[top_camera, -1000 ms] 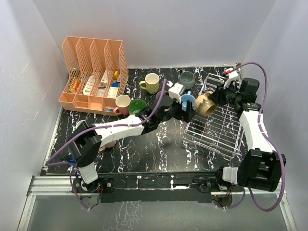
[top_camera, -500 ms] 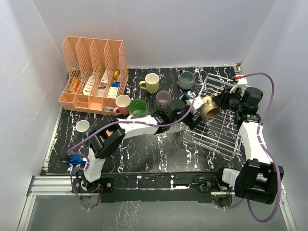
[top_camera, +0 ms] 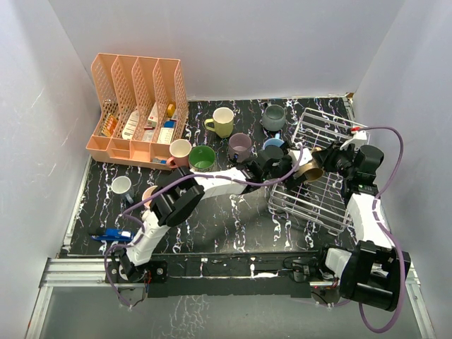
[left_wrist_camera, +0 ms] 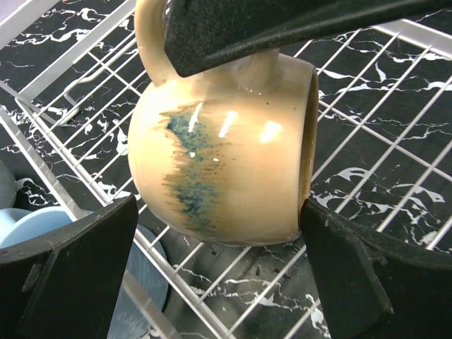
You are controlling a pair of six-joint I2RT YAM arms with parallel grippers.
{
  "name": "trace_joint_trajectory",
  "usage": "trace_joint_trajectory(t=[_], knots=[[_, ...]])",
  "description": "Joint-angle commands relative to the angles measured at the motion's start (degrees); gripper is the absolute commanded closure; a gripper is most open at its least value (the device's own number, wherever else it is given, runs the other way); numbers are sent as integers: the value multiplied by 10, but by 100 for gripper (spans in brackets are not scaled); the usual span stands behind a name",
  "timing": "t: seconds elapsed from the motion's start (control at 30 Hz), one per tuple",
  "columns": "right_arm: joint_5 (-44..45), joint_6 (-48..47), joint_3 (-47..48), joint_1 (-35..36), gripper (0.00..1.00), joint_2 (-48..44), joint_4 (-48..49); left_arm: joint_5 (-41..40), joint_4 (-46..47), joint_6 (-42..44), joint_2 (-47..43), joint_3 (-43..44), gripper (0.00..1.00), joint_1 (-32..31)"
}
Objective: Load the cups into the dish rack
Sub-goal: Pick up the cup from the dish rack, then turn the cup upside down in the dish rack.
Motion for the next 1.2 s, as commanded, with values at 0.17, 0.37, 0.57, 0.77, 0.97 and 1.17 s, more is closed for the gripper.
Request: trace_joint_trajectory(t=[0.17, 0.37, 0.57, 0.77, 0.97, 1.17], knots=[[-21, 23, -18, -6, 92, -39, 125, -61, 15, 59, 46, 63, 3, -1], [-34, -10, -22, -8, 91, -53, 94, -48, 29, 68, 56, 71, 3, -1], [-38, -67, -7, -11, 88, -59, 19, -36, 38, 77, 65, 71, 4, -1], [-51, -116, 18, -14, 86, -41, -52, -33, 50, 86, 69, 68, 9, -1], [-57, -167, 52, -19, 84, -21, -128, -32, 48, 102, 68, 65, 15, -1], [-66, -211, 89, -25, 84, 0, -213, -26, 60, 122, 64, 54, 16, -1]])
